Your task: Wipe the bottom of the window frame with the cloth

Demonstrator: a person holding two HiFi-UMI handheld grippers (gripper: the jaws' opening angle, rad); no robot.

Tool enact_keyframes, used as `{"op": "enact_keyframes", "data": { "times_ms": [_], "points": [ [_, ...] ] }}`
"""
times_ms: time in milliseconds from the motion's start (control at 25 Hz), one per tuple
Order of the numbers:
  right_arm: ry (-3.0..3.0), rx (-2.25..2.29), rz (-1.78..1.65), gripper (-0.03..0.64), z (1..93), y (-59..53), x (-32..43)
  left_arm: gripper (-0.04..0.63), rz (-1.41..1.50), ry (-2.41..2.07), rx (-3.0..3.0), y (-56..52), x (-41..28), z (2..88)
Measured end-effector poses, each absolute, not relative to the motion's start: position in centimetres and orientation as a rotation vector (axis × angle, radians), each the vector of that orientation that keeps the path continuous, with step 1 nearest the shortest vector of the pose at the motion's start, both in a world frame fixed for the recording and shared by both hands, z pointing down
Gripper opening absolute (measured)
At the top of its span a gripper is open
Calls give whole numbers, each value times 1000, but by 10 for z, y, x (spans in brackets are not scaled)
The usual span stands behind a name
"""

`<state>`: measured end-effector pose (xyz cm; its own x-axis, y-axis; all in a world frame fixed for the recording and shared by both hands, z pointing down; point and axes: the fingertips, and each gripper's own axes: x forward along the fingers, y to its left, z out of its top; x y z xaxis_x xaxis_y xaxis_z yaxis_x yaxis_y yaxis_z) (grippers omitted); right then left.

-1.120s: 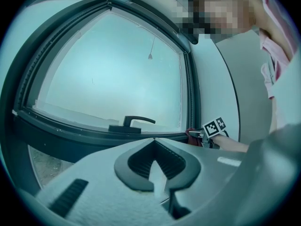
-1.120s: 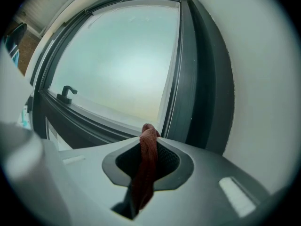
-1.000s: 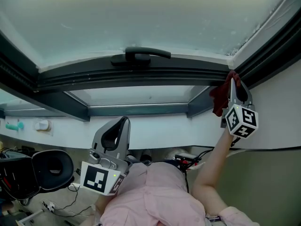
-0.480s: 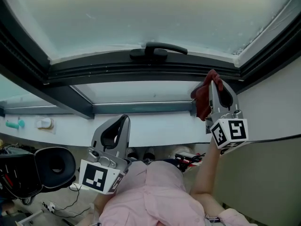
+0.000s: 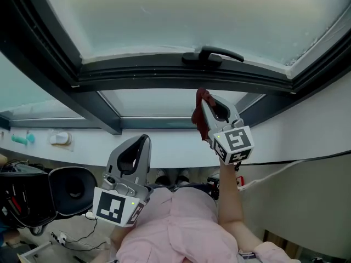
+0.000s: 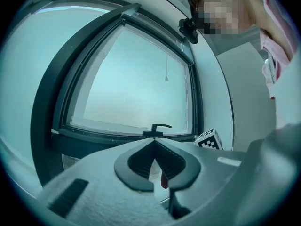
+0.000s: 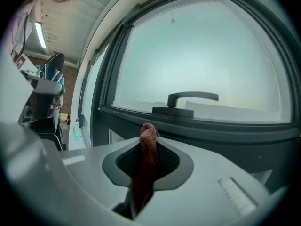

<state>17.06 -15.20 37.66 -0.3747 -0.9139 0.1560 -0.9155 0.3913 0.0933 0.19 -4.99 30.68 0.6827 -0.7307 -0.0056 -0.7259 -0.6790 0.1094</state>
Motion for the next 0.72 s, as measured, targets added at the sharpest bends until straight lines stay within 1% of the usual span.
{"op": "enact_keyframes", "data": {
  "times_ms": [280,520,720],
  "points": [
    [-2416,1712,31,48,390,-177,147,-2,-79,-1270,2781,-47,-41,306],
    [-2312,1962,22,48,386,-196,162,-2,-100,-1289,2776,-47,-58,302],
    [-2290,2023,39,49,388,-208,164,-2,-55,-1290,2777,-50,-65,308]
  ]
}}
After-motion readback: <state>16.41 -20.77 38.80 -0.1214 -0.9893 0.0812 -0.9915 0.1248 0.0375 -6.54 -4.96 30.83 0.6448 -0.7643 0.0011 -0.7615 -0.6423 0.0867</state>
